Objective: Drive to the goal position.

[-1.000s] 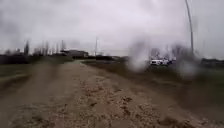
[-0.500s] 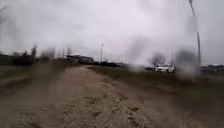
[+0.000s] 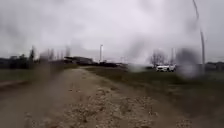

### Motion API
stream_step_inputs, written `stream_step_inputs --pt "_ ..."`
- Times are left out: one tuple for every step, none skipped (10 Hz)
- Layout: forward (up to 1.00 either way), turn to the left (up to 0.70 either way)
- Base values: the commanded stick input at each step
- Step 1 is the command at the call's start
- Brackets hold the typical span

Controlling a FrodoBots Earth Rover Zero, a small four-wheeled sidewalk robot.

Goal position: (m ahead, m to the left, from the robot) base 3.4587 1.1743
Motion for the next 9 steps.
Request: stream_step_inputs --pt "1.0 0.0" --pt "1.0 0.0" --pt "1.0 0.0" --pt "1.0 0.0" --pt "1.0 0.0" --pt "1.0 0.0" --pt "1.0 0.06" --pt "1.0 0.16" --pt "1.0 0.25"
